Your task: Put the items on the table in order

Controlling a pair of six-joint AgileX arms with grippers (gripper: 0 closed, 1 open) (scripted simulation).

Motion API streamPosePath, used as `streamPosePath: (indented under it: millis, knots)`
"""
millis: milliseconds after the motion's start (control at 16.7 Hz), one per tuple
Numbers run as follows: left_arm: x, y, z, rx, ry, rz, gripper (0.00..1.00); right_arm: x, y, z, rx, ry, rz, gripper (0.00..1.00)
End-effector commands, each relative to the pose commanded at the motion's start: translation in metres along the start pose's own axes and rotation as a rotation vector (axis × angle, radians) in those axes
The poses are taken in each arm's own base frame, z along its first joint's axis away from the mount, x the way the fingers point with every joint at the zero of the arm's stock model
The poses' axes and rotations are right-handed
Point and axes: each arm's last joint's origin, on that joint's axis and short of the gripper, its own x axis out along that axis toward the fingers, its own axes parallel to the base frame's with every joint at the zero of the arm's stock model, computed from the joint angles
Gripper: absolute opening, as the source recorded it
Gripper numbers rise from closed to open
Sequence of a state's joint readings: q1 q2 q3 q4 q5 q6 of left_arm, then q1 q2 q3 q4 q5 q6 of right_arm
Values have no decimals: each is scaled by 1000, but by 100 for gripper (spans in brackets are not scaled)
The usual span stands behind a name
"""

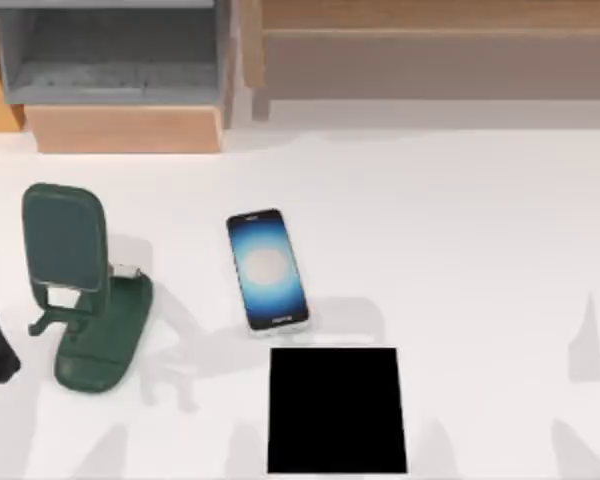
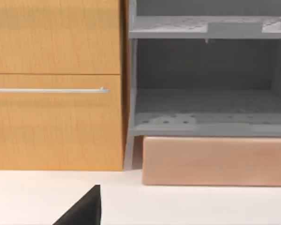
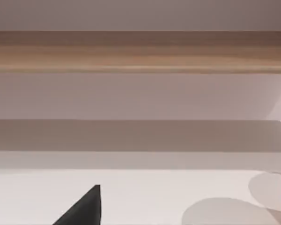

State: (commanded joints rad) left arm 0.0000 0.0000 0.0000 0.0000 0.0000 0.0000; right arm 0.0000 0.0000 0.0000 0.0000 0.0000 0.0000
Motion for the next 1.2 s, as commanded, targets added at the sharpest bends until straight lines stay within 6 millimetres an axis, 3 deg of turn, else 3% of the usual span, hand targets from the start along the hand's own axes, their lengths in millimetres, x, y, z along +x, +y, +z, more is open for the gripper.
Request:
streamPosePath:
  millis: [300,480,660,780,960,1200]
  knots:
    - [0,0,11,59,45,5,100,0,0,0,0,0,0,100]
    - [5,0,39,214,160,-3,100,0,0,0,0,0,0,100]
    - [23,0,75,458,345,-56,100,0,0,0,0,0,0,100]
    - [47,1,97,647,494,-131,100,0,0,0,0,0,0,100]
    - [98,6,119,917,722,-304,100,0,0,0,0,0,0,100]
    - [173,22,119,1157,971,-597,100,0,0,0,0,0,0,100]
